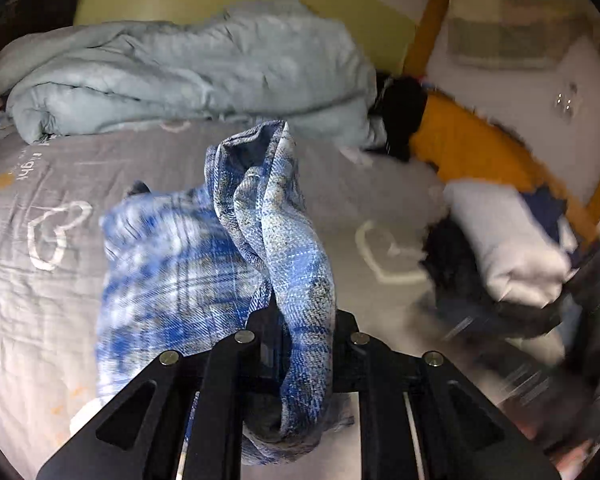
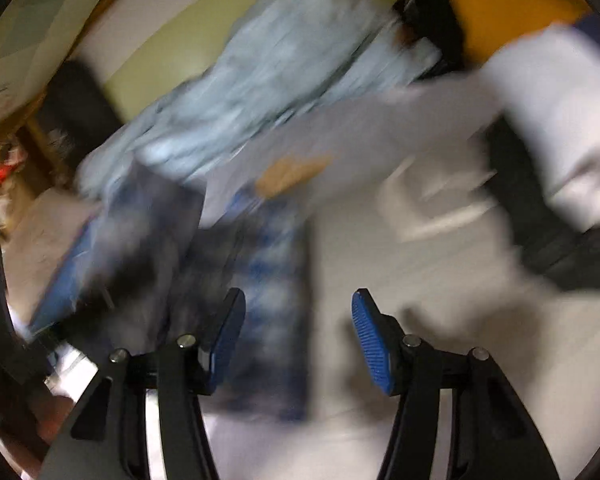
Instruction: Fold large clothes
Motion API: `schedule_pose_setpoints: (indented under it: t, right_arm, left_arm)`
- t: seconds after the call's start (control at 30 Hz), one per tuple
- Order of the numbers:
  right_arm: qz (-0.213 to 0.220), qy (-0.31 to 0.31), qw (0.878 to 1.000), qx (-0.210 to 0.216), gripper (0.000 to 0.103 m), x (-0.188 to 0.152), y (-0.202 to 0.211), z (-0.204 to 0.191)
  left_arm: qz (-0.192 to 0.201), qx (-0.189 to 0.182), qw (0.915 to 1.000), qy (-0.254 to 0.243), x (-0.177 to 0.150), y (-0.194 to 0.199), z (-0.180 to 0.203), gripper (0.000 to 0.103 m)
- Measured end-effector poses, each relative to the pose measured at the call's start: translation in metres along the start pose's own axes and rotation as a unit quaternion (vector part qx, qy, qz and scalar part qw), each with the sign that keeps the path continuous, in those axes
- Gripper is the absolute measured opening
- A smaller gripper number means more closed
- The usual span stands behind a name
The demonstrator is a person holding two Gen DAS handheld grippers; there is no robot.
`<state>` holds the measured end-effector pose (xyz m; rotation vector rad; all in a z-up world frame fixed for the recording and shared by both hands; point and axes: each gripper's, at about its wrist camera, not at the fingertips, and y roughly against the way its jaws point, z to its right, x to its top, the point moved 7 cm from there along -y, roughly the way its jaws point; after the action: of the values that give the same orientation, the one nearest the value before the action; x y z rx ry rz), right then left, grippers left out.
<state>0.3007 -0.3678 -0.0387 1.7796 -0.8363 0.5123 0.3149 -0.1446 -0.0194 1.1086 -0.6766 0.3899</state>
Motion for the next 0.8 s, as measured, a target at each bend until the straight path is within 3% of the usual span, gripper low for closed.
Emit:
schedule_pose_setpoints:
  t: [0.1, 0.2, 0.4, 0.5, 0.63, 0.8]
  right_arm:
    - [0.030, -0.015, 0.999, -0.008, 0.054, 0.016, 0.020, 0.018]
    - [0.033, -0.029, 0.999, -0.003, 0.054, 0.021, 0.026, 0.027]
    - [0.046, -0.028, 0.998, -0.017, 0.054, 0.025, 0.035, 0.032]
    - [0.031, -0.026, 0.999, -0.001, 0.055, 0.022, 0.031, 0.028]
    - [0.022, -0.010, 1.000, 0.014, 0.055, 0.016, 0.022, 0.015]
    - [0.007, 0.030, 0.998, 0.058, 0.055, 0.002, 0.014, -0.019]
  left_arm:
    - [-0.029, 0.010, 0.9995, -0.012, -0.018, -0.025, 0.007, 0.017]
    - [-0.041, 0.004, 0.9987, -0.029, -0.032, -0.035, 0.014, 0.037]
    - [-0.014, -0.061, 0.9978, -0.022, -0.044, -0.004, 0.024, 0.066]
    - [-0.002, -0.059, 0.9978, -0.029, -0.049, 0.020, 0.017, 0.067]
    - [0.015, -0.043, 0.9990, -0.004, -0.055, 0.046, -0.010, 0.068]
    - [0.039, 0.053, 0.9977, 0.012, -0.058, 0.063, -0.062, 0.068]
